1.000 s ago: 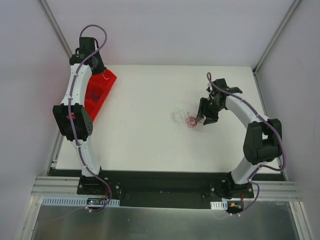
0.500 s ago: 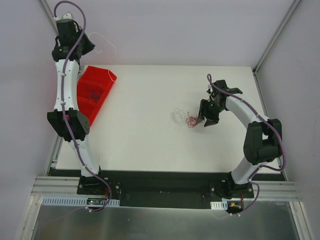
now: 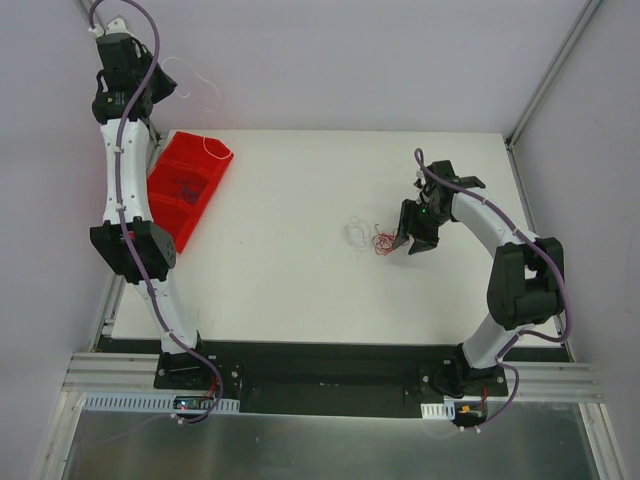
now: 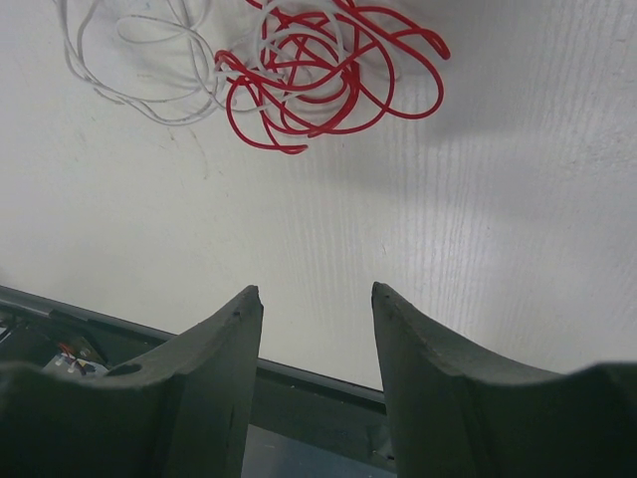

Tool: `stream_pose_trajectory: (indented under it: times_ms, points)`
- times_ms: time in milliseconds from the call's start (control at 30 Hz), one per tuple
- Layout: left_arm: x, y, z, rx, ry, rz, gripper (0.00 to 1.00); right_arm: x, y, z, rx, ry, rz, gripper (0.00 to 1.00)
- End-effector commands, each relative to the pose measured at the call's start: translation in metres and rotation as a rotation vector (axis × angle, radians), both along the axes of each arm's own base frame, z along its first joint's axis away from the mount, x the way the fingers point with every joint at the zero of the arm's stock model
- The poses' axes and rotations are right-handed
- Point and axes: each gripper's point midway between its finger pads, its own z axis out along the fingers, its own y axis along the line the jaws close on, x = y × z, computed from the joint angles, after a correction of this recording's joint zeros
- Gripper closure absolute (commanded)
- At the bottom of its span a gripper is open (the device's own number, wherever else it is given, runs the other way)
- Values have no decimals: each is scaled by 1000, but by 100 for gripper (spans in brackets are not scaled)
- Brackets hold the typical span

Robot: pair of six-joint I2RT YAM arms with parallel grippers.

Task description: Untangle the cables

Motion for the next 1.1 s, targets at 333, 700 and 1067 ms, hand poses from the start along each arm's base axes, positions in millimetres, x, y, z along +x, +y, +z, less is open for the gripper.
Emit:
stream_pose_trajectory:
  times_ms: [333,700,1067]
  points:
    - [-9,55,-18,190,48,142,100,-11,-11,6,-32,16,-17,49]
    - [-9,78,-13,273,57,227,100,-6,-10,8,-29,16,-15,49]
    - [-22,97,-30,302,118,283,100,-10,-11,5,-31,22,-15,49]
